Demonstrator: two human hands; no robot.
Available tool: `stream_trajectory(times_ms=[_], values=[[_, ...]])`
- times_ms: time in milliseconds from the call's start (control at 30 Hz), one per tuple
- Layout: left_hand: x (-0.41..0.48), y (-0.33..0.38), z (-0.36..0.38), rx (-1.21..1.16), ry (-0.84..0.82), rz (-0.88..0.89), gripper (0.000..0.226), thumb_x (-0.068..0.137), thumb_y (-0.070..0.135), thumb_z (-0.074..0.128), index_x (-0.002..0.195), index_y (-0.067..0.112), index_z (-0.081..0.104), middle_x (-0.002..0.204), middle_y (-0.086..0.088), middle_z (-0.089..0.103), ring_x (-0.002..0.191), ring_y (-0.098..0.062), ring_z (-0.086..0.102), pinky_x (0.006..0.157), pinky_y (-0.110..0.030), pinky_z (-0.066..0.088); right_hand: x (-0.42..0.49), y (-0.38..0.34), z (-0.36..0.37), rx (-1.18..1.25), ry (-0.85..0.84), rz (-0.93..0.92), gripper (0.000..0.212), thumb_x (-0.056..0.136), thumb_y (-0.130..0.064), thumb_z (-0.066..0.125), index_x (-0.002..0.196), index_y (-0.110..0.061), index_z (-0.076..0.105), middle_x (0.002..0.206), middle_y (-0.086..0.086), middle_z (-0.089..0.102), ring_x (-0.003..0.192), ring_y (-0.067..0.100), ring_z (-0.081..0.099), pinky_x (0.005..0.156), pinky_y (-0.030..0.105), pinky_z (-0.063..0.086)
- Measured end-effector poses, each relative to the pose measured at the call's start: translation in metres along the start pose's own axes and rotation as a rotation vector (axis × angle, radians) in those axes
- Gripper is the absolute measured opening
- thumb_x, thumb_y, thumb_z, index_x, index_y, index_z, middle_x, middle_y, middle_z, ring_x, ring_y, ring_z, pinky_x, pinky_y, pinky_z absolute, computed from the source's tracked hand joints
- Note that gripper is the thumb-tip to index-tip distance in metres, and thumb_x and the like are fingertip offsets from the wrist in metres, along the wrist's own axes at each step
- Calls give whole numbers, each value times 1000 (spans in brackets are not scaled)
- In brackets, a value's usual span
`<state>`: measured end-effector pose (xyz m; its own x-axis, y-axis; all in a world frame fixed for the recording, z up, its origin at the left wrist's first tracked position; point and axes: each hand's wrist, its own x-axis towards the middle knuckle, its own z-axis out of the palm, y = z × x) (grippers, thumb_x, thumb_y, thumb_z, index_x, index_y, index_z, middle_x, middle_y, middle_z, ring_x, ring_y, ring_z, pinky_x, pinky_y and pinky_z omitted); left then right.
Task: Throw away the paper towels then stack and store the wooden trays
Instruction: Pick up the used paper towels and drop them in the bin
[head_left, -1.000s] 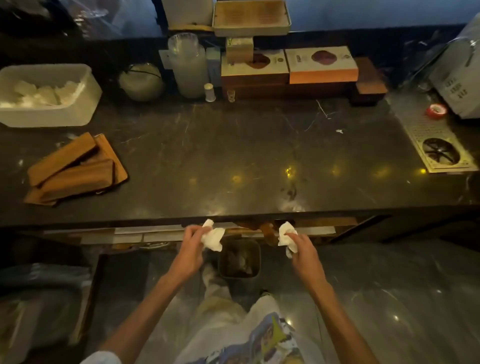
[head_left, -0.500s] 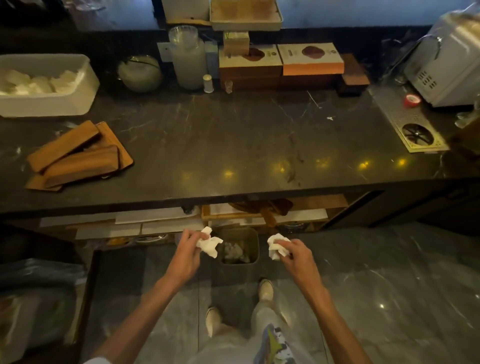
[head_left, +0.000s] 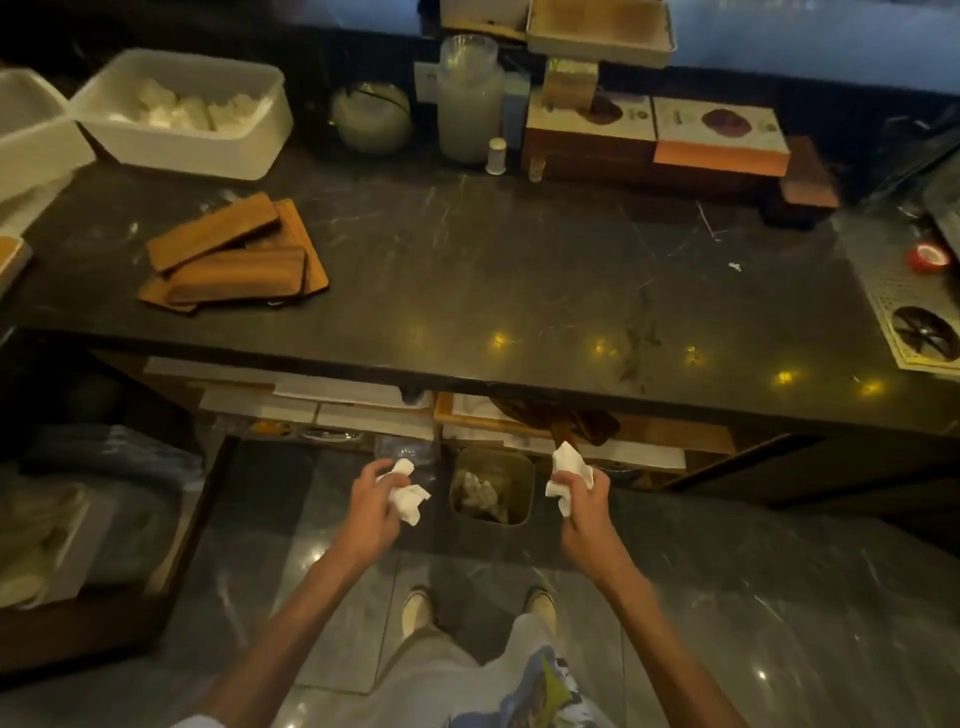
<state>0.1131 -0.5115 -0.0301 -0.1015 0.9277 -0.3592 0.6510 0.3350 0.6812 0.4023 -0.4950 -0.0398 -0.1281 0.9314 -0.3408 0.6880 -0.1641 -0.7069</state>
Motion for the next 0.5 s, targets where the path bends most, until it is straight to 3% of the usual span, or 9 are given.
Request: stream_trajectory(times_ms=[100, 200, 300, 400, 500], values=[[7, 1, 16, -63, -17, -161, 44, 89, -2, 55, 131, 13, 50, 148, -14, 29, 133, -34, 38, 108, -41, 38, 7, 4, -4, -87, -44, -11, 59, 89, 9, 54, 135, -25, 41, 148, 1, 14, 131, 28, 38, 101, 20, 33], [13, -15, 38, -67, -34, -177, 50, 86, -9, 54, 132, 11, 50, 147, -12, 30, 133, -31, 38, 106, -33, 39, 24, 6, 4, -77, -84, 32, 55, 90, 7, 55, 134, -24, 46, 146, 6, 21, 131, 29, 39, 103, 23, 33], [31, -48, 70, -131, 24, -209, 51, 81, -18, 54, 126, 6, 56, 136, -14, 35, 124, -30, 45, 103, -23, 34, 52, 15, 30, -17, -103, 80, 50, 92, 5, 55, 135, -21, 51, 142, 7, 28, 129, 24, 40, 99, 8, 28], [61, -88, 107, -193, 71, -283, 53, 80, -23, 50, 126, 2, 57, 132, -16, 37, 121, -30, 48, 105, -24, 33, 90, 32, 68, 9, -116, 71, 53, 93, 9, 50, 136, -22, 51, 133, 1, 31, 119, 13, 40, 89, -8, 26], [101, -130, 153, -185, 52, -310, 53, 79, -22, 48, 126, 1, 57, 132, -20, 41, 123, -35, 47, 103, -28, 37, 131, 62, 115, 4, -84, 61, 50, 95, 5, 51, 135, -24, 52, 130, 0, 32, 114, 7, 39, 92, -3, 28]])
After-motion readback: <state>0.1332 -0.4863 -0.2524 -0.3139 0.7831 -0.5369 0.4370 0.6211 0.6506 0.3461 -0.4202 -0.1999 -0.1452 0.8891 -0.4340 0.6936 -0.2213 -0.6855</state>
